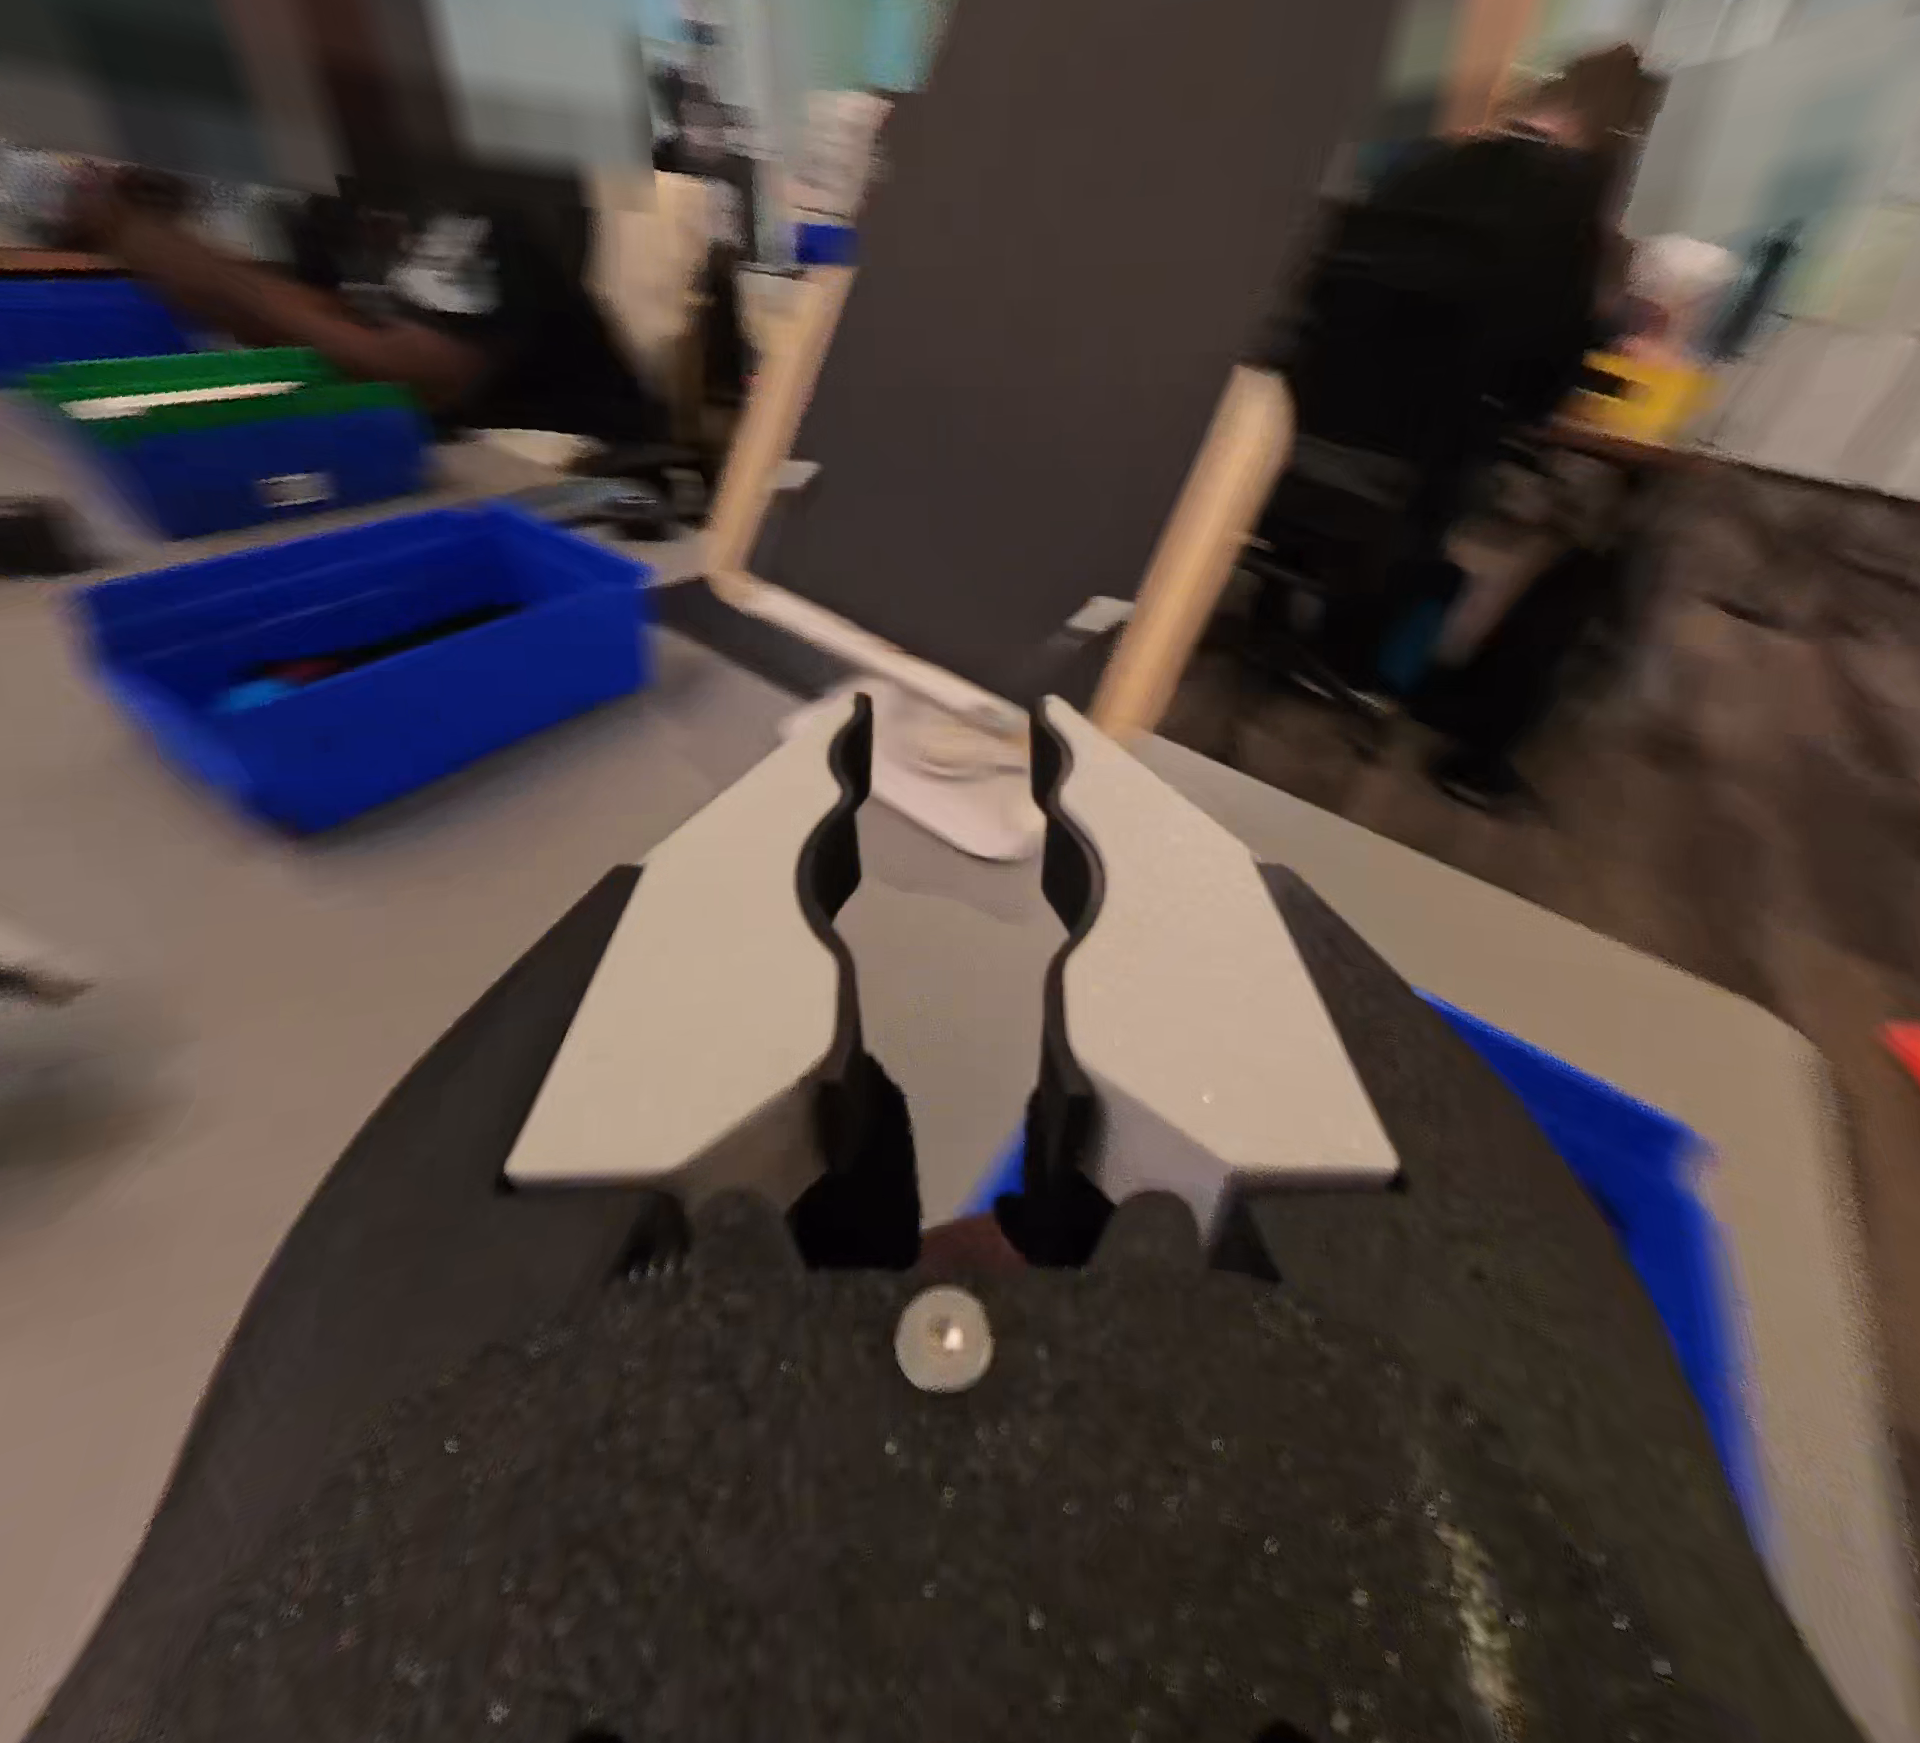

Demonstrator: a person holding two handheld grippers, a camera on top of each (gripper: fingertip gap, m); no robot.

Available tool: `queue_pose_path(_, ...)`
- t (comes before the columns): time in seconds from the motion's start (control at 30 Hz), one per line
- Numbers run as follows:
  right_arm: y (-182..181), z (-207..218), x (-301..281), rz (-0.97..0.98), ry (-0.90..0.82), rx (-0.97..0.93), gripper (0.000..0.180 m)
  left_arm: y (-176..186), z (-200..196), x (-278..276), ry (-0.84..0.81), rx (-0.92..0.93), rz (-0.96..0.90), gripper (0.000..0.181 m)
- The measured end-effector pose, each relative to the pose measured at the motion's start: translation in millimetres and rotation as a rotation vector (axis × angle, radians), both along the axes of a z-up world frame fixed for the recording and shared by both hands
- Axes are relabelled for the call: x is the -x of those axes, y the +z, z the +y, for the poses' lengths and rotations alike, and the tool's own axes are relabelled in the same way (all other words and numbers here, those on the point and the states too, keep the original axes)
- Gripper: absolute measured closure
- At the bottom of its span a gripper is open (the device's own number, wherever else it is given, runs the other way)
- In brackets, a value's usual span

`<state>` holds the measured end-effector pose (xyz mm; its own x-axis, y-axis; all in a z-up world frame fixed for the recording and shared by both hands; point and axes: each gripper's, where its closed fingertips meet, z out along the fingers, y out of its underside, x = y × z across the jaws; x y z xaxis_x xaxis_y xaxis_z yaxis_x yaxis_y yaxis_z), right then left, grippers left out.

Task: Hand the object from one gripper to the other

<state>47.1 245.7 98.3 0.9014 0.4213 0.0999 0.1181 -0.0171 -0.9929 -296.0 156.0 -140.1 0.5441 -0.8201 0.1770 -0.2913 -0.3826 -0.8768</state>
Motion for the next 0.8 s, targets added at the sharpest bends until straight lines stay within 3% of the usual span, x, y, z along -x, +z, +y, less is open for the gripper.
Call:
queue_pose_path(0.13,-75.1,-5.2,121.5,-0.030,0.444,0.174,0.148,8.7,12.0,12.0,0.045,0.015,-0.029,0.135)
queue_pose_path(0.23,-133.9,-40.5,203.8,0.226,0.789,0.446,0.134,24.8,19.7,23.1,0.047,-0.035,-0.052,0.135)
queue_pose_path(0.3,-168.1,-68.6,233.6,0.390,0.956,0.627,0.135,35.7,24.1,30.7,0.020,-0.071,-0.071,0.135)
queue_pose_path(0.4,-204.2,-82.0,252.2,0.410,0.973,0.778,0.134,42.8,37.1,48.3,-0.028,-0.121,-0.048,0.132)
queue_pose_path(0.5,-208.1,-85.4,260.0,0.384,0.959,0.757,0.134,48.2,61.5,72.0,-0.061,-0.164,0.022,0.126)
queue_pose_path(0.63,-217.2,-83.5,266.5,0.333,0.923,0.755,0.134,62.7,118.3,101.3,-0.040,-0.234,0.144,0.129)
queue_pose_path(0.8,-217.3,-72.7,278.5,0.478,0.896,0.781,0.134,46.7,195.4,109.9,-0.139,-0.305,0.464,0.132)
